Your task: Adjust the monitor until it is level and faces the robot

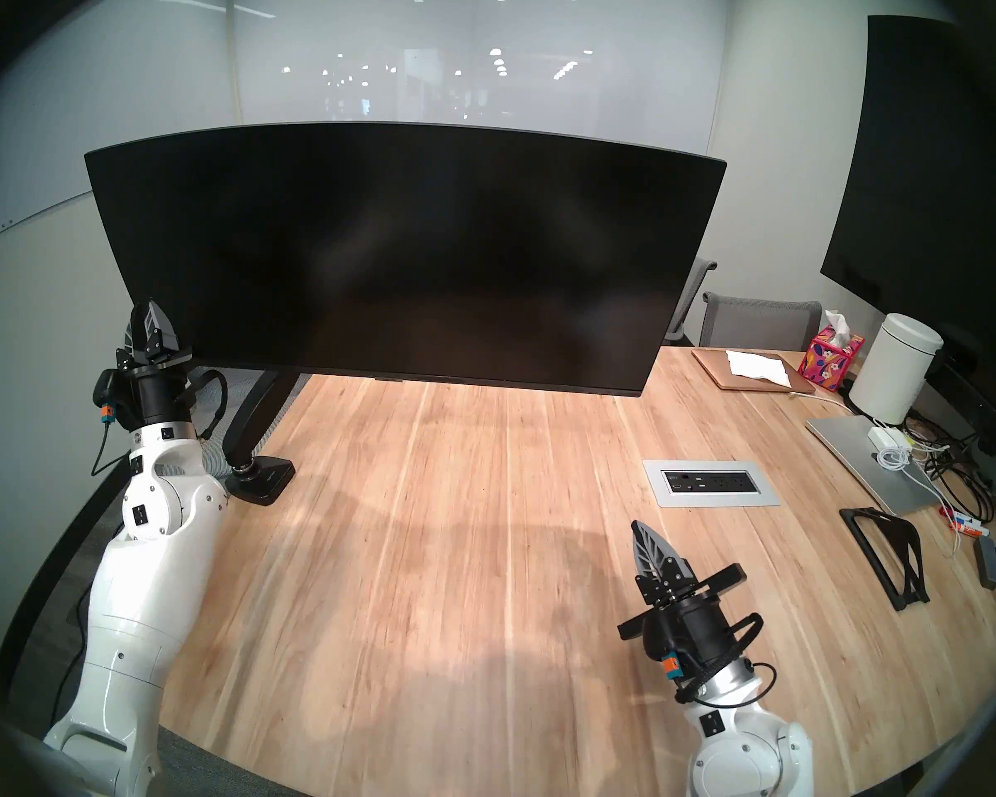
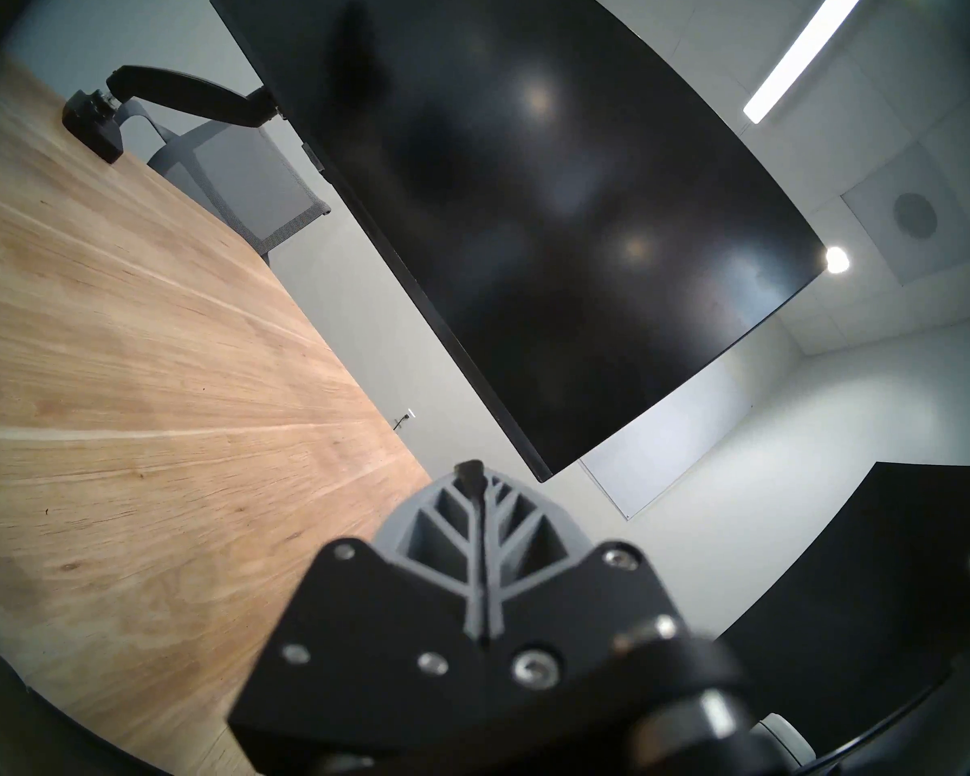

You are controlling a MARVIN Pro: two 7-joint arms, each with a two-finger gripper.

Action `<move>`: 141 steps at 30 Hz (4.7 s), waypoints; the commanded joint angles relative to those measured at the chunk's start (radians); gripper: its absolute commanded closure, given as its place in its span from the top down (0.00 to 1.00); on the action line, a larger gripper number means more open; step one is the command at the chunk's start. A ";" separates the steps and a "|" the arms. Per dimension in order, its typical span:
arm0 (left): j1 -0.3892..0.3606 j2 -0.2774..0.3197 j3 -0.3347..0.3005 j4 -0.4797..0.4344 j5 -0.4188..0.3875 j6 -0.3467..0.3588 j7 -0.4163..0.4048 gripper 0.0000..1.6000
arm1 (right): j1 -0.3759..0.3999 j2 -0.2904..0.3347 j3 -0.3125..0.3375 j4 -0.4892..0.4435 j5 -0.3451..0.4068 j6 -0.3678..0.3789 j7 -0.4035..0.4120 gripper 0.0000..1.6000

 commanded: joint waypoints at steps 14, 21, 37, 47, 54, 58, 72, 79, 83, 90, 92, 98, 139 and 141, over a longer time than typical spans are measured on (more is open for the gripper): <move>-0.008 -0.003 0.000 -0.022 -0.003 -0.001 0.001 0.49 | 0.025 -0.024 -0.012 -0.001 -0.076 -0.016 -0.051 0.00; -0.008 -0.004 0.000 -0.022 -0.003 -0.001 0.001 0.49 | 0.038 -0.027 -0.013 0.004 -0.083 -0.011 -0.048 0.00; -0.014 0.039 0.006 0.010 -0.054 -0.032 -0.089 1.00 | 0.036 -0.035 -0.018 -0.006 -0.088 -0.012 -0.042 0.00; -0.011 0.055 0.003 0.008 -0.049 -0.019 -0.109 1.00 | 0.046 -0.029 -0.013 0.006 -0.077 -0.015 -0.037 0.00; -0.010 0.061 0.002 0.007 -0.046 -0.014 -0.114 1.00 | 0.050 -0.023 -0.008 0.009 -0.064 -0.016 -0.031 0.00; -0.009 0.052 -0.001 0.003 -0.036 -0.012 -0.102 1.00 | 0.049 -0.020 -0.005 0.009 -0.057 -0.017 -0.027 0.00; -0.013 0.048 -0.002 0.011 0.030 -0.038 -0.085 1.00 | 0.049 -0.009 0.007 0.006 -0.030 -0.018 -0.015 0.00; -0.016 0.046 0.000 0.019 0.065 -0.059 -0.072 1.00 | 0.048 -0.010 0.009 0.002 -0.024 -0.016 -0.009 0.00; -0.007 0.007 -0.012 -0.015 0.131 -0.014 0.012 1.00 | 0.050 -0.010 0.009 0.003 -0.023 -0.014 -0.007 0.00; -0.001 -0.007 -0.011 -0.041 0.151 0.033 0.065 1.00 | 0.040 -0.012 0.006 0.000 -0.019 -0.022 -0.007 0.00; -0.001 -0.008 -0.011 -0.042 0.154 0.036 0.070 1.00 | 0.031 -0.014 0.005 -0.007 -0.019 -0.025 -0.007 0.00; -0.001 -0.010 -0.011 -0.045 0.161 0.041 0.076 1.00 | 0.011 -0.021 0.001 -0.021 -0.021 -0.030 -0.010 0.00; 0.446 -0.127 -0.034 -0.443 0.131 -0.149 -0.085 1.00 | 0.048 -0.019 0.005 0.017 -0.028 -0.028 -0.009 0.00; 0.472 -0.129 -0.040 -0.462 0.129 -0.138 -0.089 1.00 | 0.053 -0.018 0.006 0.021 -0.029 -0.027 -0.010 0.00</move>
